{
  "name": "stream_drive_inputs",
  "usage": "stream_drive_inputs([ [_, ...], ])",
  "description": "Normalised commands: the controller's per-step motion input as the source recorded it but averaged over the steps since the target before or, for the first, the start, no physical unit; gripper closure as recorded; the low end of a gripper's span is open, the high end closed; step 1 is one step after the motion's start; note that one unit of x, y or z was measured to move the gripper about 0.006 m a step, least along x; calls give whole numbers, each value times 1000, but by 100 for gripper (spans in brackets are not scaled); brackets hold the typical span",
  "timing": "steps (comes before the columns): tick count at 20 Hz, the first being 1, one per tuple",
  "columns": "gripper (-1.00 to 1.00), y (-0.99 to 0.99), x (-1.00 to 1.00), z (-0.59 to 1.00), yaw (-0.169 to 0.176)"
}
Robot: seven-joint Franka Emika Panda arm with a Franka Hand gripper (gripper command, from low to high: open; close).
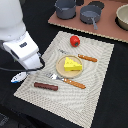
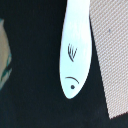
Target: Interact with the objects in diverse but meaningful ways.
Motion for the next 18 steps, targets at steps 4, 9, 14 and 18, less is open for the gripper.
stream_drive_inputs([
  [4,-100,-49,1,-209,17],
  [9,-100,0,21,-186,8],
  [14,-100,0,0,-202,17],
  [18,100,0,0,-194,23],
])
